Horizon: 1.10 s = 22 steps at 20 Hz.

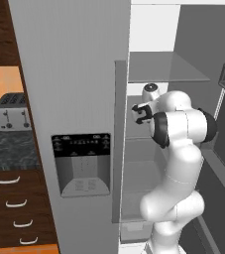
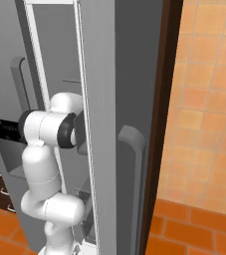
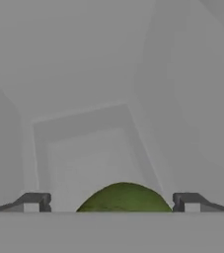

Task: Place one lime and one fish in each tupperware on the nearby counter, to pack two identical lunches.

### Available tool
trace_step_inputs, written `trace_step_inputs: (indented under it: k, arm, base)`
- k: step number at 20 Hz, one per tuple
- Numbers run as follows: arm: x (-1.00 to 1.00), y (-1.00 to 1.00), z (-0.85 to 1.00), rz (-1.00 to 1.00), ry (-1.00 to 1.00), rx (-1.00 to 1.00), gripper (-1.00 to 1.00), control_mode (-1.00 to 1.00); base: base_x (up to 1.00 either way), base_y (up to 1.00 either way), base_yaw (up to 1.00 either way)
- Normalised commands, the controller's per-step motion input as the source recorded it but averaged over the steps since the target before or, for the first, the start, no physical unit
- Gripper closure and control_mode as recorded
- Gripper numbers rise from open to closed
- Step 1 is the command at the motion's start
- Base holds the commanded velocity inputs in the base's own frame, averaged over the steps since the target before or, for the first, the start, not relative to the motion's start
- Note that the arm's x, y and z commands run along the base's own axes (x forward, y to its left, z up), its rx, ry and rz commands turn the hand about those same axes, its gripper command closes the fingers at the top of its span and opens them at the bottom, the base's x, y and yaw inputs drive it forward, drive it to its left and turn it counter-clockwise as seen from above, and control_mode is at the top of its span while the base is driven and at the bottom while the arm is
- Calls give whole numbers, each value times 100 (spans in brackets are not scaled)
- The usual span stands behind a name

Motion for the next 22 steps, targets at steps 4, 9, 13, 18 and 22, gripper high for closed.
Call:
trace_step_inputs:
  k: [4, 9, 13, 18, 22]
  arm:
    - [-51, 1, -68, -7, 0, 0, 100, -100]
    - [-43, 2, -31, -1, -7, 0, 100, -100]
    - [-49, 2, -8, 0, -20, 0, 100, -100]
    - [-57, 5, -1, 0, -26, 0, 100, -100]
    - [-56, 14, 40, 0, 5, 1, 100, -100]
  base:
    - [0, 0, 0]
    - [0, 0, 0]
    - [0, 0, 0]
    - [0, 0, 0]
    - [0, 0, 0]
